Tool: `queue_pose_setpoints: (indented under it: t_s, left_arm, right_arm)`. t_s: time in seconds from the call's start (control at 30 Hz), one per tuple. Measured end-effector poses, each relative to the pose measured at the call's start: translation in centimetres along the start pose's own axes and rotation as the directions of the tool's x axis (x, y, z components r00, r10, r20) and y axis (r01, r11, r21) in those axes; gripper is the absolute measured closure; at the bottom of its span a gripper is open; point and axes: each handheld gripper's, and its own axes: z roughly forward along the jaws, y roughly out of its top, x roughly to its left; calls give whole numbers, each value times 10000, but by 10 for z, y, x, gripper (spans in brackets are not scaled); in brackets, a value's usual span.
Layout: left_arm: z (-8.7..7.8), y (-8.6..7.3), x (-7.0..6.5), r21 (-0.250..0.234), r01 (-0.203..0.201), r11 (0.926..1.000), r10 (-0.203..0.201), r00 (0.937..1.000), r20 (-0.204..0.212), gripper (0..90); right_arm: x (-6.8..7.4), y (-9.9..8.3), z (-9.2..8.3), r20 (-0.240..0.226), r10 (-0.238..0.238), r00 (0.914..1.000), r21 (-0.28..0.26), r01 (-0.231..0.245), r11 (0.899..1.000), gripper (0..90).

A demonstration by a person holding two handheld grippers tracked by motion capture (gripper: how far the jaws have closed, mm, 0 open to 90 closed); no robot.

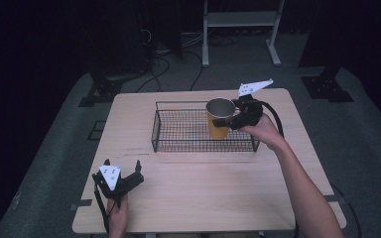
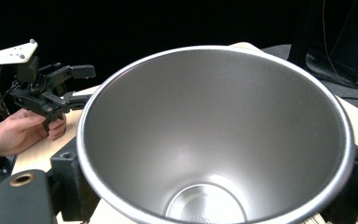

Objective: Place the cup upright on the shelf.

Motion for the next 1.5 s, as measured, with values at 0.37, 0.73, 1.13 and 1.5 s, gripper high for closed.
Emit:
queue_pose_setpoints:
  t_s: [0.37, 0.73, 1.13, 1.5]
  left_arm:
    - [0, 0, 0, -15, 7, 10000, -7, 10000, 9, 0]
    - [0, 0, 0, -20, -12, 10000, 12, 10000, 27, 0]
    - [0, 0, 0, -29, -7, 10000, 7, 10000, 32, 0]
    - [0, 0, 0, -25, 3, 10000, -3, 10000, 58, 0]
  right_arm:
    - [-10, 13, 11, -76, -78, 9999, 117, 79, 9999, 127]
    - [-18, 23, 22, -127, -277, 9995, 19, 277, 9996, 127]
    - [-29, 16, 45, -325, -89, 9994, 385, 101, 9992, 127]
    - [-38, 6, 57, -426, 115, 9990, 250, -104, 9996, 127]
